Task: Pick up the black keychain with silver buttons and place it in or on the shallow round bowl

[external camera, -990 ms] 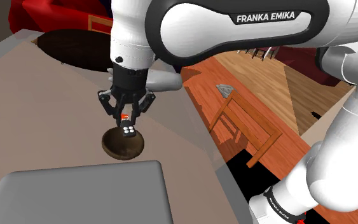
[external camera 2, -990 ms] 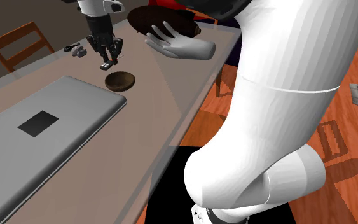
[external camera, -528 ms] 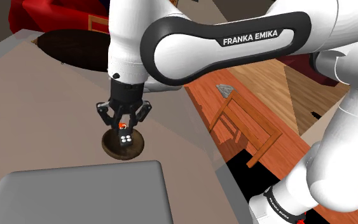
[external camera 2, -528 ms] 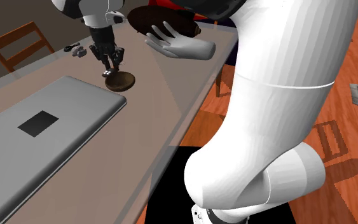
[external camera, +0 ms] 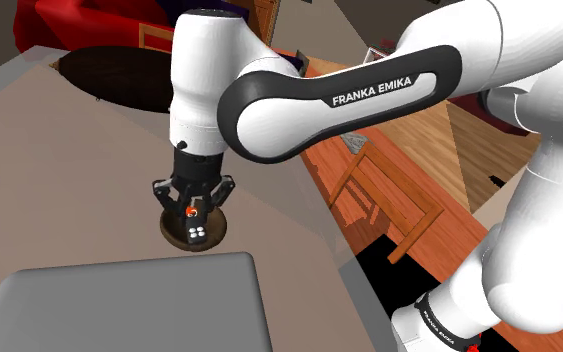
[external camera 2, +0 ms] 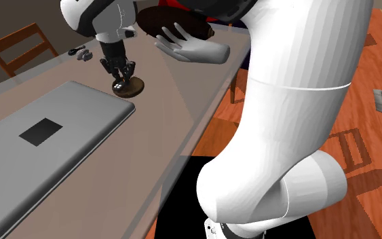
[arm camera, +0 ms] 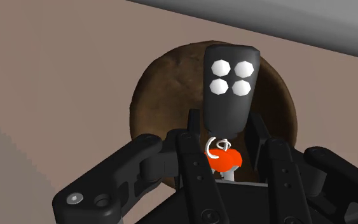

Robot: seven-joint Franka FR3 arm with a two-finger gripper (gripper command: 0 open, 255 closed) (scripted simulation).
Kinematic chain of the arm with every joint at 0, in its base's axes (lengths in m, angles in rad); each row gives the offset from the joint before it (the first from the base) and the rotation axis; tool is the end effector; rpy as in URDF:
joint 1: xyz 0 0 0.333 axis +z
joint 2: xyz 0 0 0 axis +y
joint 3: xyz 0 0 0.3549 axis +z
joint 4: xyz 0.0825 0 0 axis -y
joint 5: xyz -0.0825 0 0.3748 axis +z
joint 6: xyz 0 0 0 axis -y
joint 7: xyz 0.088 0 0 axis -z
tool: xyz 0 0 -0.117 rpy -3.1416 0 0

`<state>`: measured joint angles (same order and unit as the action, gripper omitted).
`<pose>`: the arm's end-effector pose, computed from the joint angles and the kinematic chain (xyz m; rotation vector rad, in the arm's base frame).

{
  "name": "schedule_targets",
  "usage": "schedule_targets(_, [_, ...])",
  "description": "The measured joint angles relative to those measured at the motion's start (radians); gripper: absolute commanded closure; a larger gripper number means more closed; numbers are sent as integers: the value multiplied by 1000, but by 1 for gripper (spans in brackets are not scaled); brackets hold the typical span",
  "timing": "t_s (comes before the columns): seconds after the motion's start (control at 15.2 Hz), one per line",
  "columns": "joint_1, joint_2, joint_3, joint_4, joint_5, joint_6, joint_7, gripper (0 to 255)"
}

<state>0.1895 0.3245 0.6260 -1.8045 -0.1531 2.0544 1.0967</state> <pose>0.4612 0.4269 0.4252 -3.0961 0.3623 0.0753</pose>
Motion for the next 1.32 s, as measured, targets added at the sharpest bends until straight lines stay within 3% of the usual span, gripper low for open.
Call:
schedule_targets(0.4, [1, 4, -1, -3, -3, 6, 1, 255])
schedule_targets(0.46, [1, 4, -1, -3, -3, 6, 1, 0])
schedule_targets(0.86, [1, 4, -1, -3, -3, 6, 1, 0])
schedule_targets(1.32, [-9, -36, 10, 74, 27, -102, -19, 0])
